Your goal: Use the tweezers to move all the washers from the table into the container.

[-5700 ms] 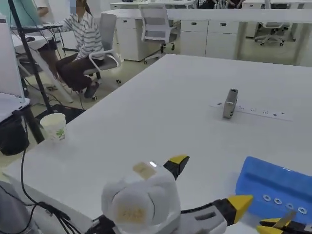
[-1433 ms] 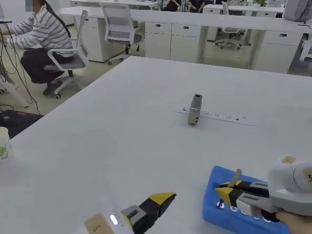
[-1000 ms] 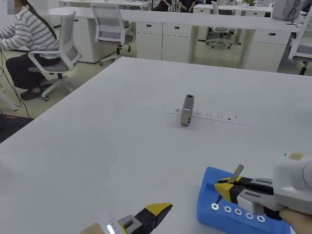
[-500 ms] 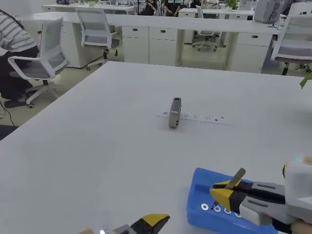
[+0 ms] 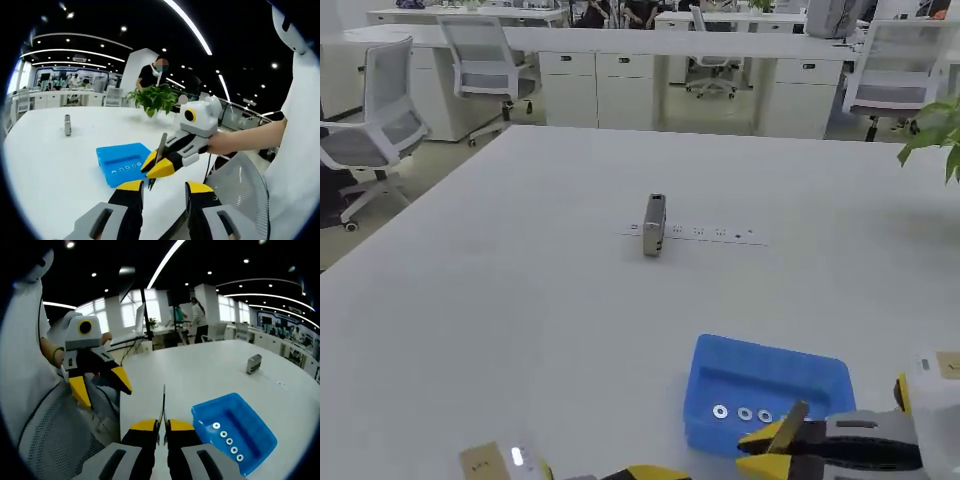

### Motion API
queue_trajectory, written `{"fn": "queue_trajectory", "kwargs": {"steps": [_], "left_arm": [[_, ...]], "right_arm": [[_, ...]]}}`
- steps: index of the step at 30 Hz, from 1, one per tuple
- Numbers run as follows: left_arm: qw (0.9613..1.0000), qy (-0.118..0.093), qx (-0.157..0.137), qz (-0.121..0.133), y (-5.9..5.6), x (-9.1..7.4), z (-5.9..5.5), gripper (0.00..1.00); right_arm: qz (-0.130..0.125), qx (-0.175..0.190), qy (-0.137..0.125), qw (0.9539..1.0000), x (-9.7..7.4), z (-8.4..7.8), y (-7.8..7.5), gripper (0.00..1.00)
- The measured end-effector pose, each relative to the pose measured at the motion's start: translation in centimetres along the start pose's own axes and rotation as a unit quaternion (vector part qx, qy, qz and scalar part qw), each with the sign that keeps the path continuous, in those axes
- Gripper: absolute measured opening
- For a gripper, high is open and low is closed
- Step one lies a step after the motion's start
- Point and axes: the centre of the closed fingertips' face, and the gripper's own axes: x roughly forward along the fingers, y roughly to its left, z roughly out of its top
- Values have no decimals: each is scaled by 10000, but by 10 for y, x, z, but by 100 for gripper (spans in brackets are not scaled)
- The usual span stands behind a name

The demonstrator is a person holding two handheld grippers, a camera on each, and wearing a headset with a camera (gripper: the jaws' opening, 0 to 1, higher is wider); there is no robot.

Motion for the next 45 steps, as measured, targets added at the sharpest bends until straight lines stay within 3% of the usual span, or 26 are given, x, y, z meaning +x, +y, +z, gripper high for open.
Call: {"fn": "queue_trajectory", "kwargs": {"steps": [3,10,13,16,17,20,26,28,30,31,33,34,38,42,45], "left_arm": [[9999,75,16,-76,0,2,0,29],[9983,113,65,-563,-13,10,8,25],[9966,210,263,-756,-19,14,7,21],[9943,394,558,-823,-22,17,3,17],[9921,482,634,-965,-26,16,0,13],[9893,549,808,-1087,-31,18,-1,10],[9813,792,1036,-1417,-42,18,-7,0],[9800,814,1116,-1433,-42,19,-7,0],[9745,858,1439,-1491,-40,18,-7,0],[9736,879,1520,-1460,-39,19,-7,0],[9716,992,1551,-1488,-39,19,-8,0],[9690,1023,1726,-1444,-36,20,-8,0],[9626,1213,1970,-1410,-28,22,-12,0],[9588,1470,2016,-1362,-17,29,-20,0],[9519,1692,2154,-1374,-10,35,-30,0]], "right_arm": [[234,-240,243,9991,2,-9,16,4],[652,-741,651,9930,7,-21,45,4],[852,-1064,893,9866,7,-28,56,4],[906,-1220,1037,9829,9,-33,61,3],[945,-1295,1118,9807,9,-36,63,4],[985,-1443,1279,9763,9,-41,66,4],[979,-1549,1364,9736,8,-44,65,4],[972,-1565,1358,9735,9,-44,64,3],[966,-1557,1361,9736,8,-44,63,4],[953,-1558,1370,9736,8,-45,62,4],[905,-1557,1401,9736,7,-46,59,4],[867,-1565,1409,9737,6,-46,58,4],[629,-1548,1486,9747,4,-50,46,4],[392,-1555,1622,9736,2,-58,33,5],[256,-1484,1708,9737,2,-65,24,5]]}}
